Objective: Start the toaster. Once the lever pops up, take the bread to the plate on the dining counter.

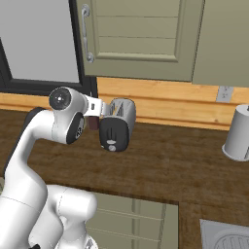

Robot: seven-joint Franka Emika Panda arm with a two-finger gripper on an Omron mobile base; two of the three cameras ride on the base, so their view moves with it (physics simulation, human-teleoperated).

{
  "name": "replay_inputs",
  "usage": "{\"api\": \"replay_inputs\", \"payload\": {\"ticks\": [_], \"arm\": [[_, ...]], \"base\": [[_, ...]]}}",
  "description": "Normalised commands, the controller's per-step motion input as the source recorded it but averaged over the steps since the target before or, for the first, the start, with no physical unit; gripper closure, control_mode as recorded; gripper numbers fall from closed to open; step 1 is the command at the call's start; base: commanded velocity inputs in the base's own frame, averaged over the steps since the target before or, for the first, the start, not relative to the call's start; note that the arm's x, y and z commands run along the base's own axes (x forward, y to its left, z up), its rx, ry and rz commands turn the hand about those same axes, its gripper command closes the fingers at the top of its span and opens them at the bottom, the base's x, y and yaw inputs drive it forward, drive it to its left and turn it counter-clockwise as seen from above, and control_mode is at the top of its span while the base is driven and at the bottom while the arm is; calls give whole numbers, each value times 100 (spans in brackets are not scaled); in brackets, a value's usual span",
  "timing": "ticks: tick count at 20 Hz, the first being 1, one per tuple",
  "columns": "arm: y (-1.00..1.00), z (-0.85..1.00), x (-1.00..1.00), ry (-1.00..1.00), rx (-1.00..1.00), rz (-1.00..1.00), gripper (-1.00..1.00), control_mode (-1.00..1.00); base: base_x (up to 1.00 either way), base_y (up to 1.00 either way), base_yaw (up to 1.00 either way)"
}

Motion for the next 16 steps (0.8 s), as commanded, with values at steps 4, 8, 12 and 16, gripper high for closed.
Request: {"api": "replay_inputs", "payload": {"ticks": [4, 8, 12, 16], "arm": [[0, 0, 0, 0, 0, 0, -100, -100], [0, 0, 0, 0, 0, 0, -100, -100], [0, 0, 0, 0, 0, 0, -100, -100], [0, 0, 0, 0, 0, 0, -100, -100]], "base": [[0, 0, 0], [0, 0, 0], [0, 0, 0], [0, 0, 0]]}}
